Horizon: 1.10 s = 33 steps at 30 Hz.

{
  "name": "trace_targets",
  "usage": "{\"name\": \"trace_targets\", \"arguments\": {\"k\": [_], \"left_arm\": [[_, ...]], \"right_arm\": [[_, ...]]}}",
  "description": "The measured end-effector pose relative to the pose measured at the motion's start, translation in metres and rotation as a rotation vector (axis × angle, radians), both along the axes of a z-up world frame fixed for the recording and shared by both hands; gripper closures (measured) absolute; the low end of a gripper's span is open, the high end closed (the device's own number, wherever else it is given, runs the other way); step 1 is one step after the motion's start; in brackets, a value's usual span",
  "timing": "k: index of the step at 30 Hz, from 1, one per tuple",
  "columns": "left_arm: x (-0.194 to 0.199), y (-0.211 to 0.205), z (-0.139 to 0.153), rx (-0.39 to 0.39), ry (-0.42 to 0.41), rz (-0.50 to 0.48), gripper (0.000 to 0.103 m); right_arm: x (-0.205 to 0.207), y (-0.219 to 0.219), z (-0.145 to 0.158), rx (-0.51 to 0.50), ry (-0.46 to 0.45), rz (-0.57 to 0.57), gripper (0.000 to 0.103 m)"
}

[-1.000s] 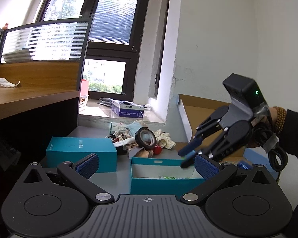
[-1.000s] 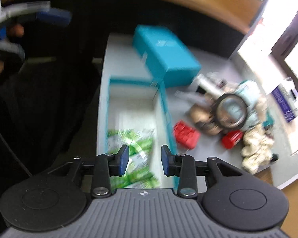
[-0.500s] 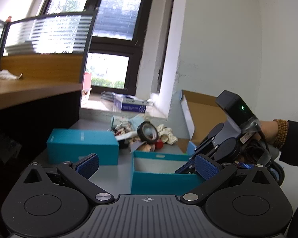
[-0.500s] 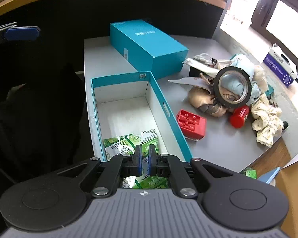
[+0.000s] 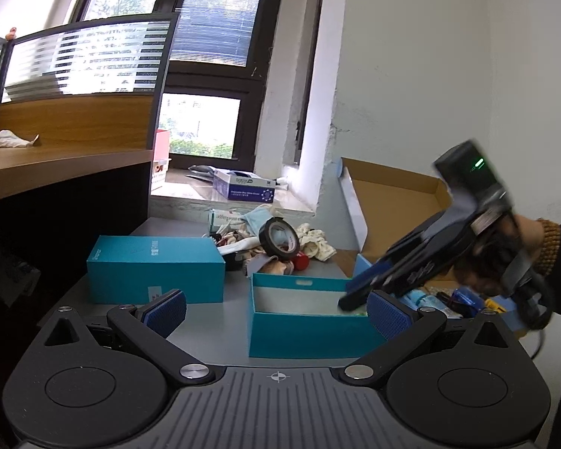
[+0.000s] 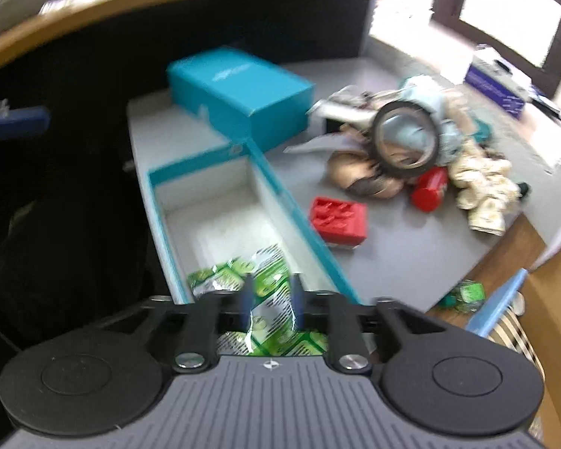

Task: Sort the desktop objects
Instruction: 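Lower the left gripper onto the black tape roll and close it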

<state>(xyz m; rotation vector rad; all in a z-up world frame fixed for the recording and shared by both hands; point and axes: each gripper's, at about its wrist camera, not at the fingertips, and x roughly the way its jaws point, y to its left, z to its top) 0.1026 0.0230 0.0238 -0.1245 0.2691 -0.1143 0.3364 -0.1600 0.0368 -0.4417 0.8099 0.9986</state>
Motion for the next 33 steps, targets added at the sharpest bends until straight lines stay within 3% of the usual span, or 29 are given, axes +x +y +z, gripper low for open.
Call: {"name": "trace_targets", "arguments": {"k": [4, 8, 11, 13, 15, 20, 24, 27, 33], "left_arm": [[0.004, -0.005, -0.004, -0.003, 0.009, 0.016, 0.000], [0.004, -0.009, -0.006, 0.006, 0.016, 0.018, 0.000], [0.004, -0.007, -0.006, 0.027, 0.016, 0.020, 0.000], [0.003, -0.006, -0.006, 0.041, 0.016, 0.022, 0.000], [0.003, -0.005, -0.006, 0.055, 0.015, 0.024, 0.000], [0.011, 0.002, 0.006, 0.108, -0.021, -0.004, 0.000], [0.041, 0.011, 0.034, 0.170, -0.113, -0.021, 0.000], [0.075, 0.019, 0.050, 0.161, -0.131, -0.076, 0.000], [0.150, 0.017, 0.048, 0.188, -0.047, -0.149, 0.000]], "right_arm": [[0.001, -0.014, 0.020, 0.117, -0.007, -0.035, 0.057], [0.008, -0.008, 0.030, 0.118, -0.142, -0.122, 0.057], [0.021, 0.005, 0.029, 0.093, -0.188, -0.190, 0.057], [0.030, 0.013, 0.028, 0.106, -0.198, -0.226, 0.050], [0.037, 0.021, 0.027, 0.122, -0.203, -0.248, 0.029], [0.048, 0.034, 0.025, 0.137, -0.198, -0.289, 0.028], [0.041, 0.028, 0.025, 0.162, -0.192, -0.294, 0.027], [0.031, 0.014, 0.024, 0.176, -0.195, -0.317, 0.024], [0.008, -0.026, 0.020, 0.215, -0.165, -0.368, 0.019]]}}
